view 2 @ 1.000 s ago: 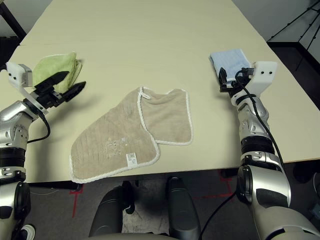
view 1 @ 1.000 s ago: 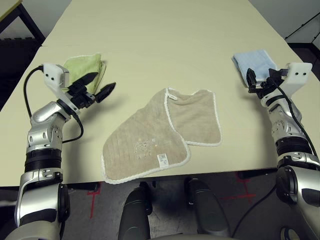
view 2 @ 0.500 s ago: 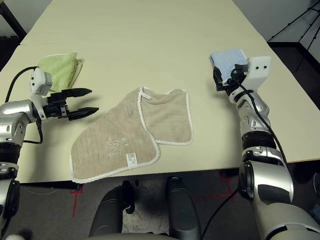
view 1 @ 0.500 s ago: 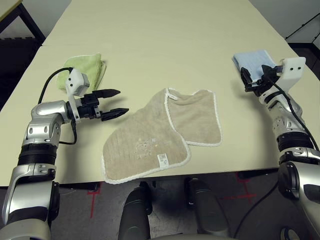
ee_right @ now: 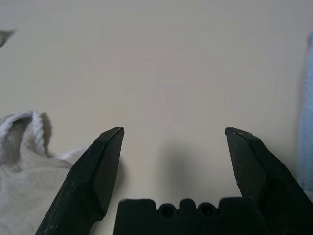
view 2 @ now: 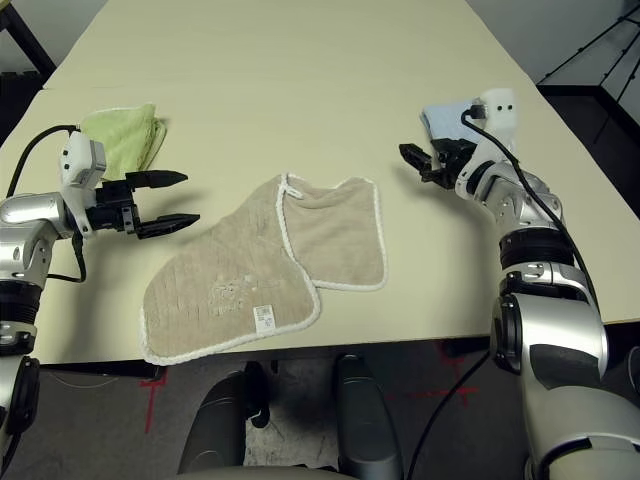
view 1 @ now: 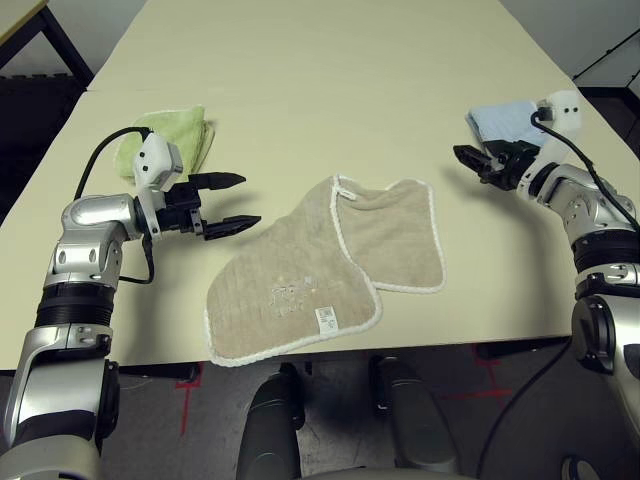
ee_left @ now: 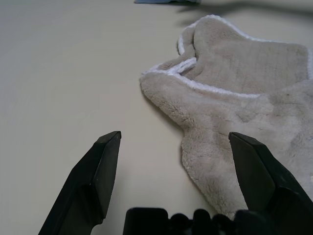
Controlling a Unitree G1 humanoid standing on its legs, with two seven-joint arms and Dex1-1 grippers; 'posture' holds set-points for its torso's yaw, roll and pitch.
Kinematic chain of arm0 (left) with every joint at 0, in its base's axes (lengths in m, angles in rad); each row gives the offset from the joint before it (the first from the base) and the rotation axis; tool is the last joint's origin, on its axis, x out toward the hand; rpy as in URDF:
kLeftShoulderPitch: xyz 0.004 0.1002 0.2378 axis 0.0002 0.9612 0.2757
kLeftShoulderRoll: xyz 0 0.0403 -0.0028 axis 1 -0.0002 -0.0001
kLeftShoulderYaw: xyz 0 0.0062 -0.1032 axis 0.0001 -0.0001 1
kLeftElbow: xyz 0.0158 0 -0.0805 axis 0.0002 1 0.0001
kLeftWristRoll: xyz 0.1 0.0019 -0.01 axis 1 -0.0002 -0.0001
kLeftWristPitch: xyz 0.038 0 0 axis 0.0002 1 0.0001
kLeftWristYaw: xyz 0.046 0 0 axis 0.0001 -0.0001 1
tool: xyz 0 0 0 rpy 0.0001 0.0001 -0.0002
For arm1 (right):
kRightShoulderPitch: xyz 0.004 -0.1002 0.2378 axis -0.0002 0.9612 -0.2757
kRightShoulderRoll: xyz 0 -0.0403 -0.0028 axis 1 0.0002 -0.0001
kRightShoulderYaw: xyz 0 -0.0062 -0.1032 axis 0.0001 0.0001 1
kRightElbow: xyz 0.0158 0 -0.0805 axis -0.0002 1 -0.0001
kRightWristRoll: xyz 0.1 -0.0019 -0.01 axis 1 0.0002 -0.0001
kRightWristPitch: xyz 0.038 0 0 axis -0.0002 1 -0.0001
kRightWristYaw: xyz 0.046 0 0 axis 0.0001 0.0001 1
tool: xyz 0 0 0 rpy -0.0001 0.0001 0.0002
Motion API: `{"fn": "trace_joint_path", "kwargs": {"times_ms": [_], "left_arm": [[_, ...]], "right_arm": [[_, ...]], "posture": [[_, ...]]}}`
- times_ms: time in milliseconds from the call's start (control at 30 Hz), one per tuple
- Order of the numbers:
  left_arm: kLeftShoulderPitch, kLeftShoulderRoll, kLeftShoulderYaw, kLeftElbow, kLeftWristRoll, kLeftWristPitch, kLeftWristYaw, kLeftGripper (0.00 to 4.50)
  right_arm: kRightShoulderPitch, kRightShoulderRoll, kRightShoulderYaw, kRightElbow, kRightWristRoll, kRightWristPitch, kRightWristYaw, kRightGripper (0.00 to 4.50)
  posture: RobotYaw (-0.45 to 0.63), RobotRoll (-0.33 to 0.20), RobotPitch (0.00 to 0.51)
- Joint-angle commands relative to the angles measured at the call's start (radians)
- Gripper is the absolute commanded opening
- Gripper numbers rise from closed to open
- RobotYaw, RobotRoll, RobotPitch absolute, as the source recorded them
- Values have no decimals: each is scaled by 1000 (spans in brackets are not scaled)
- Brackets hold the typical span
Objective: Fold the towel and set it aside.
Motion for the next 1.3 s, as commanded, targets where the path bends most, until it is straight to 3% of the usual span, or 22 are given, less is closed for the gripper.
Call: {"fn": "trace_joint_path", "kwargs": {"times_ms": [33,200,433,1300], "left_arm": [[25,-8,-7,-41,-10,17,3,4460],[41,-17,-7,-78,-13,34,12,4460],[63,-24,-8,-123,-20,53,26,4460],[93,-39,6,-176,-66,118,58,4460]], "right_arm": [[-44,-24,60,45,-45,19,80,4500],[-106,-26,155,131,-143,-63,161,4500],[-164,12,196,231,-211,-168,162,4500],[-125,116,269,260,-338,-252,175,4500]], "posture": [[-134,0,168],[-124,0,168],[-111,0,167],[-96,0,168]]}}
